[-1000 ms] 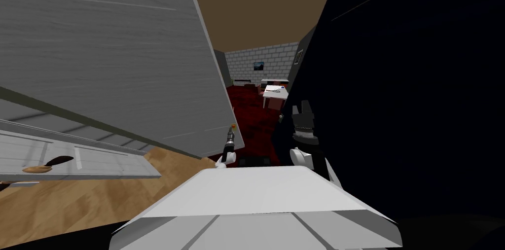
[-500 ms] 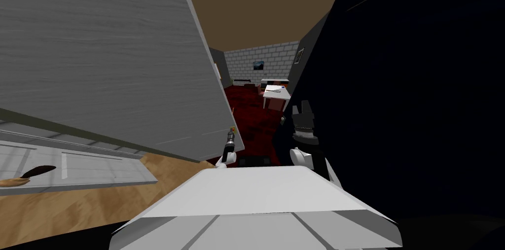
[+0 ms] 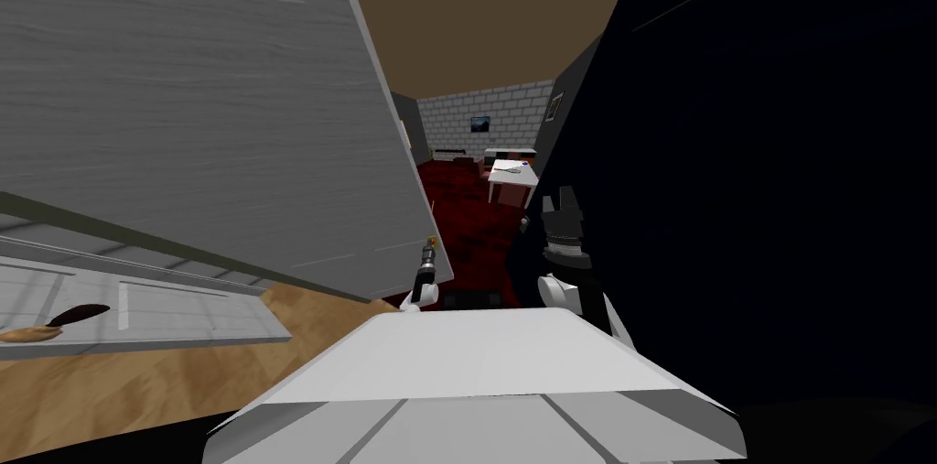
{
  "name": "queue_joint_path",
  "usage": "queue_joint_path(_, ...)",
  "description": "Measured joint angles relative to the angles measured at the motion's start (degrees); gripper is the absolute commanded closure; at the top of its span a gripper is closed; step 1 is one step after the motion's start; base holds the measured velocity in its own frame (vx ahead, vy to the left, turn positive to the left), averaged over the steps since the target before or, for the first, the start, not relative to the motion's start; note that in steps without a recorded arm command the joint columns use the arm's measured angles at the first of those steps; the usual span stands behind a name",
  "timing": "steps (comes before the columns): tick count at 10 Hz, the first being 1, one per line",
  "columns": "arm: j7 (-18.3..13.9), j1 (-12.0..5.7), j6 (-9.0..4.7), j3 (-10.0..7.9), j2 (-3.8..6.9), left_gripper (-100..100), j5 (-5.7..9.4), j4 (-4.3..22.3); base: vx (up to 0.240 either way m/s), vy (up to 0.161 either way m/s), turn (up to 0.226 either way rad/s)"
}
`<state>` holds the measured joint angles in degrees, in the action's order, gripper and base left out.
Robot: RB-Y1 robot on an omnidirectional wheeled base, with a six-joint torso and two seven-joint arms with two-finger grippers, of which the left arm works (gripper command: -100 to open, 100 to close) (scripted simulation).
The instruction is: Push the door open
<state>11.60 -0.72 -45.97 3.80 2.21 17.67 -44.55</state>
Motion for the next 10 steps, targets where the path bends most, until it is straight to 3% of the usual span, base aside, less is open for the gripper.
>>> queue_joint_path(3,0.04,-0.07,0.43,-0.66,0.25,100,-0.35,0.12,0.213,0.002,0.088)
queue_joint_path(4,0.45,0.17,1.29,-1.08,0.11,100,-0.44,-1.08,0.274,0.040,0.130)
queue_joint_path(5,0.14,-1.23,0.63,-1.63,0.60,100,-0.55,0.93,0.230,0.004,0.177)
queue_joint_path(6,0.19,-0.80,0.75,-2.36,0.89,100,-0.65,-0.10,0.233,0.014,0.211)
queue_joint_path(7,0.22,-0.95,0.89,-3.26,1.33,-100,-0.72,-0.13,0.062,0.030,0.142)
queue_joint_path(10,0.62,-3.82,-0.22,-3.38,1.56,-100,-0.45,3.55,-0.151,0.014,0.116)
